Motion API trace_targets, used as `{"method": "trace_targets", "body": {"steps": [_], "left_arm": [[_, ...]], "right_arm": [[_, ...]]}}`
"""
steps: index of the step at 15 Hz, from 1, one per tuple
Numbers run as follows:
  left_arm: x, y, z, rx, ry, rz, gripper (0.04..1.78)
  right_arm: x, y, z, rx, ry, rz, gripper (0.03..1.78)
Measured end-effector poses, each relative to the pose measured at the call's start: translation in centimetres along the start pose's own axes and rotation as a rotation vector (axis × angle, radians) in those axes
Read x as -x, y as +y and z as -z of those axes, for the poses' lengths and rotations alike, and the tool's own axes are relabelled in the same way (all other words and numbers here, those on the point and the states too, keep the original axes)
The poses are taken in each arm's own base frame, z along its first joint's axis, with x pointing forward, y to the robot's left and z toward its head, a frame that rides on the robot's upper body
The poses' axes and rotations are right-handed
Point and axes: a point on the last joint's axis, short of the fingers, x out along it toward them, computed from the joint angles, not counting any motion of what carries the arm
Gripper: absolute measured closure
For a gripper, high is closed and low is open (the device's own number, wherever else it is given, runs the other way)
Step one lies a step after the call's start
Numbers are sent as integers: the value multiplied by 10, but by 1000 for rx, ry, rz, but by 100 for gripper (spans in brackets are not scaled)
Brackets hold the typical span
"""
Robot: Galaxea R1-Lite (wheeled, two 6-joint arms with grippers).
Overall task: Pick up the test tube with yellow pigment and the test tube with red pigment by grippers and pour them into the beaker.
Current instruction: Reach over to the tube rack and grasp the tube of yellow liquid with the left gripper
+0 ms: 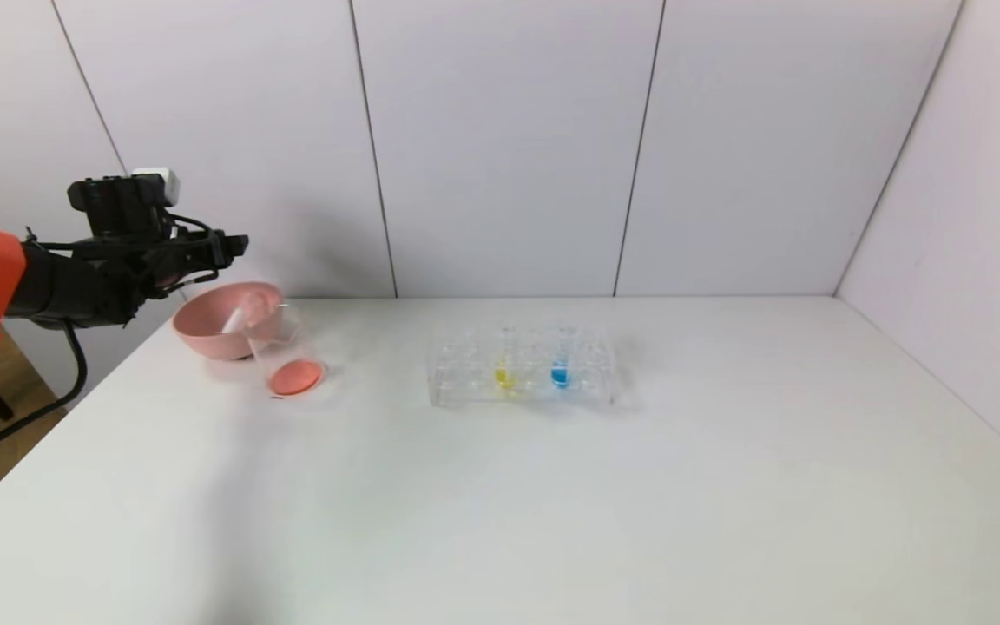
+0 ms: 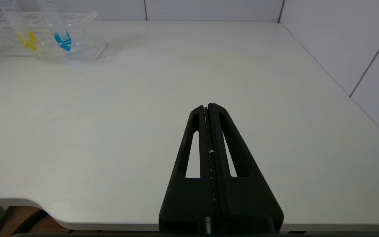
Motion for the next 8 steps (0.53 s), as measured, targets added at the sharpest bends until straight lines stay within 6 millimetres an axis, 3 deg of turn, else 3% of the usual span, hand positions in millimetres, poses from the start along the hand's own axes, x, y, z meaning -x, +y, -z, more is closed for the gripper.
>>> {"method": "trace_targets", "body": {"steps": [4, 8], "left_arm": [[22, -6, -17, 22, -16, 15, 4], [58, -20, -39, 36, -39, 52, 4]], "right_arm": [[0, 0, 0, 0, 0, 0, 170], [0, 0, 0, 0, 0, 0, 170]]}}
